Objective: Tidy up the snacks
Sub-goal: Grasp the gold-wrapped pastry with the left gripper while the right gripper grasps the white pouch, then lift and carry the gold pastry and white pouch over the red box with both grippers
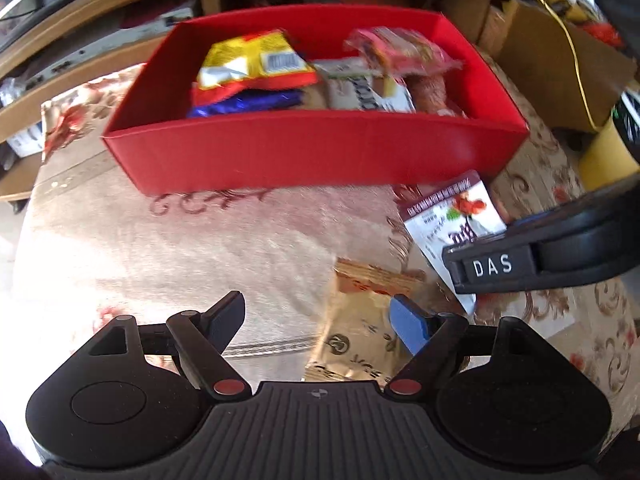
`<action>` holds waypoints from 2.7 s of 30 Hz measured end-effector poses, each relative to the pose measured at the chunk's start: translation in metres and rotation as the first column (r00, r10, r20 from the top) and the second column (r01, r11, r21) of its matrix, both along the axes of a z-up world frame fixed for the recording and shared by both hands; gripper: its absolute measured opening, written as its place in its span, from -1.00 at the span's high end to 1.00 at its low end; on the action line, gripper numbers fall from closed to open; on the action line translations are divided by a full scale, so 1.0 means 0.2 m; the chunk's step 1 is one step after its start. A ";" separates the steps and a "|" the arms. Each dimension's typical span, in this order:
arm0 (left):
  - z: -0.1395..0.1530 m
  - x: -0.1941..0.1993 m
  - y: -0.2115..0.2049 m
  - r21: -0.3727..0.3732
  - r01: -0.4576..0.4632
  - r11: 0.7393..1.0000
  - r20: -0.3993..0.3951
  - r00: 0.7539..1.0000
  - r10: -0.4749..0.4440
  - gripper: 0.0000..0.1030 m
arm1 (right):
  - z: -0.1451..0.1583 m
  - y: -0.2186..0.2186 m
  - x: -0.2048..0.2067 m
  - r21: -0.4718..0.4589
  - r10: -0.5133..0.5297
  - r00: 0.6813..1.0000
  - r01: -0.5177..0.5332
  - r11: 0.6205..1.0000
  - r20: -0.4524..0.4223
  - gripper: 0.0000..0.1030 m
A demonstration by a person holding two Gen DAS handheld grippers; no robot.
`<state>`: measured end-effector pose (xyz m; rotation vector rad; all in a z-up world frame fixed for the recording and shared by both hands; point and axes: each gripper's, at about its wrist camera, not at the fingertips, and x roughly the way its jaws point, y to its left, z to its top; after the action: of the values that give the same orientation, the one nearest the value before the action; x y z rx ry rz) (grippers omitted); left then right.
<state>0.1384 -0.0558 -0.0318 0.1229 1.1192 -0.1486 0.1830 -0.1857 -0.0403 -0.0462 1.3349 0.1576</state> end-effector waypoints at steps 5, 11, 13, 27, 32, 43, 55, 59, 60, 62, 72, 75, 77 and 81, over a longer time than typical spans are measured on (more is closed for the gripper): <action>-0.03 0.01 -0.02 0.004 0.006 1.000 -0.009 1.000 -0.006 -0.68 | -0.02 0.02 0.01 0.004 0.045 0.999 -0.045 0.999 -0.011 0.03; -0.06 0.01 -0.05 0.006 0.039 0.999 -0.035 0.999 -0.038 -0.61 | -0.01 0.06 0.01 -0.013 0.098 0.995 -0.097 0.995 0.017 0.03; -0.05 0.01 -0.05 0.013 0.036 0.999 -0.031 0.999 -0.036 -0.49 | 0.00 0.07 -0.02 -0.017 0.111 0.993 -0.111 0.994 0.029 0.18; -0.01 -0.02 0.02 -0.001 -0.009 1.000 -0.029 1.000 0.009 -0.02 | 0.04 0.09 -0.16 -0.053 0.149 0.988 -0.146 0.988 0.051 0.32; -0.03 -0.02 0.01 0.024 -0.023 0.999 -0.023 0.999 0.023 -0.40 | 0.03 0.07 -0.13 -0.034 0.136 0.989 -0.135 0.990 0.051 0.28; -0.04 0.00 0.05 0.021 -0.056 0.998 -0.031 0.998 0.056 -0.64 | 0.01 0.03 -0.11 0.006 0.117 0.993 -0.117 0.993 0.035 0.19; 0.02 -0.07 0.03 -0.018 -0.040 0.999 -0.019 0.999 0.039 0.09 | 0.09 0.06 -0.21 -0.059 0.159 0.984 -0.154 0.986 0.082 0.42; 0.04 -0.09 0.05 -0.033 -0.049 0.998 -0.009 0.999 0.049 0.10 | 0.12 0.05 -0.21 -0.026 0.140 0.986 -0.138 0.990 0.095 0.57; 0.05 -0.08 0.05 -0.037 -0.050 0.998 -0.007 0.999 0.049 0.10 | 0.12 0.04 -0.20 -0.020 0.138 0.986 -0.137 0.990 0.096 0.58; 0.05 -0.07 0.04 -0.039 -0.047 0.998 -0.008 0.999 0.047 0.10 | 0.11 0.05 -0.20 -0.024 0.141 0.986 -0.140 0.990 0.091 0.57; 0.00 -0.06 0.03 -0.019 -0.037 0.999 -0.025 0.999 0.036 0.04 | 0.14 0.06 -0.18 -0.118 0.153 0.975 -0.135 0.984 0.159 -0.12; 0.00 -0.05 0.02 -0.018 -0.032 0.999 -0.024 0.999 0.031 0.02 | 0.13 0.05 -0.16 -0.069 0.154 0.979 -0.146 0.987 0.136 -0.42; 0.00 -0.05 0.02 -0.017 -0.032 0.999 -0.024 0.999 0.031 0.01 | 0.08 0.06 -0.15 -0.090 0.164 0.981 -0.155 0.984 0.104 -0.42; -0.01 -0.05 0.02 -0.016 -0.026 1.000 -0.024 0.999 0.025 -0.01 | 0.05 0.06 -0.15 -0.083 0.179 0.982 -0.173 0.981 0.068 -0.42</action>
<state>0.1278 -0.0508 -0.0332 0.0927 1.1428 -0.1364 0.1525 -0.1731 -0.0312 -0.2340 1.2608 0.2516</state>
